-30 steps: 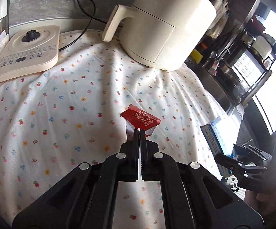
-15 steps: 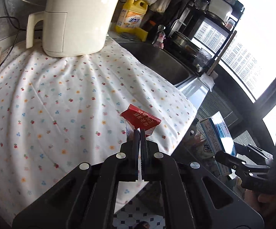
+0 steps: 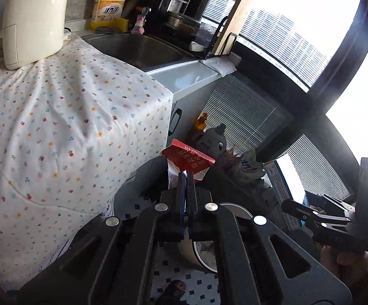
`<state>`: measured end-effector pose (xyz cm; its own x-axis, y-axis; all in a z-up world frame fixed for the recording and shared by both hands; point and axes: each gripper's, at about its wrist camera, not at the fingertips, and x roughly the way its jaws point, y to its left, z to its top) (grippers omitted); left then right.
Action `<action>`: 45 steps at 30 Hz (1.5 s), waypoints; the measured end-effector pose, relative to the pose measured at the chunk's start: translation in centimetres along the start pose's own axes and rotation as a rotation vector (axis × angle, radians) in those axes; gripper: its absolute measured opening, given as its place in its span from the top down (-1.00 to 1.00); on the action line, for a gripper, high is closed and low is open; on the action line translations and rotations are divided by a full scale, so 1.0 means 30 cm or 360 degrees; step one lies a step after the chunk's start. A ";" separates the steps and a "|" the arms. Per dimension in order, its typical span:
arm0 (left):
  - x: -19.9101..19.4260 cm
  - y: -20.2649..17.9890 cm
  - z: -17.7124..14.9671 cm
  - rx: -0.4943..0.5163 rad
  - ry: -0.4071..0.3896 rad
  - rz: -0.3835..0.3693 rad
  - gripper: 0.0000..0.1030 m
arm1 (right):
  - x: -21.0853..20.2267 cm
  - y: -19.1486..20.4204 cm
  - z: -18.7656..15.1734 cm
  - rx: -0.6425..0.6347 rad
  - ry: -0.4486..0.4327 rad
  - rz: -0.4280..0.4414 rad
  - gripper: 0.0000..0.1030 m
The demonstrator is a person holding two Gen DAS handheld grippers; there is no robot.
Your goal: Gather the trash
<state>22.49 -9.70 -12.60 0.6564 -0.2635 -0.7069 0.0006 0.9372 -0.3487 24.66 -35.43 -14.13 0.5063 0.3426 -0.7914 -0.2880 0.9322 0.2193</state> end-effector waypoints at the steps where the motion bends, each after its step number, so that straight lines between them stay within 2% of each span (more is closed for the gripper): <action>1: 0.013 -0.030 -0.019 0.0009 0.0015 -0.0012 0.95 | -0.009 -0.031 -0.023 0.0013 0.0000 -0.0001 -0.29; 2: 0.027 -0.059 -0.037 0.0020 0.0033 -0.0021 0.95 | -0.016 -0.061 -0.042 0.0032 0.0001 -0.0005 -0.29; 3: 0.043 -0.088 -0.056 0.0029 0.0053 -0.0034 0.95 | -0.023 -0.092 -0.059 0.0060 0.0009 0.0006 -0.44; 4: 0.057 -0.115 -0.075 0.0041 0.0071 -0.0047 0.95 | -0.036 -0.124 -0.079 0.0091 0.0003 0.0007 -0.69; 5: 0.072 -0.143 -0.093 0.0056 0.0090 -0.0059 0.95 | -0.052 -0.151 -0.098 0.0114 -0.0013 -0.0009 -0.74; 14: 0.212 -0.340 -0.225 0.0159 0.0261 -0.0176 0.95 | -0.154 -0.364 -0.266 0.0291 0.0015 -0.0153 -0.75; 23: 0.328 -0.483 -0.288 0.0248 0.0381 -0.0272 0.94 | -0.244 -0.496 -0.370 0.0424 0.0005 -0.0265 -0.75; 25: 0.347 -0.497 -0.289 0.0244 0.0406 -0.0286 0.75 | -0.257 -0.510 -0.379 0.0433 0.0004 -0.0274 -0.75; 27: 0.344 -0.507 -0.285 0.0234 0.0387 -0.0278 0.13 | -0.266 -0.520 -0.386 0.0439 0.0002 -0.0270 -0.75; 29: 0.323 -0.512 -0.275 0.0229 0.0346 -0.0263 -0.03 | -0.271 -0.530 -0.385 0.0440 -0.0004 -0.0253 -0.75; 36: 0.201 -0.494 -0.231 0.0242 0.0256 -0.0104 -0.45 | -0.249 -0.511 -0.366 0.0409 0.0004 -0.0147 -0.75; 39: 0.119 -0.463 -0.212 0.0228 0.0200 -0.0037 -0.63 | -0.248 -0.479 -0.340 0.0373 -0.0009 -0.0093 -0.84; 45: -0.035 -0.376 -0.175 0.0165 0.0086 0.0106 -0.82 | -0.246 -0.419 -0.277 0.0358 -0.0011 -0.0053 -0.85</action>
<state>17.84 -21.19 -11.15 0.6159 -0.2090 -0.7596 0.0379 0.9709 -0.2364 17.80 -50.64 -15.79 0.5182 0.3115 -0.7965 -0.0832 0.9452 0.3156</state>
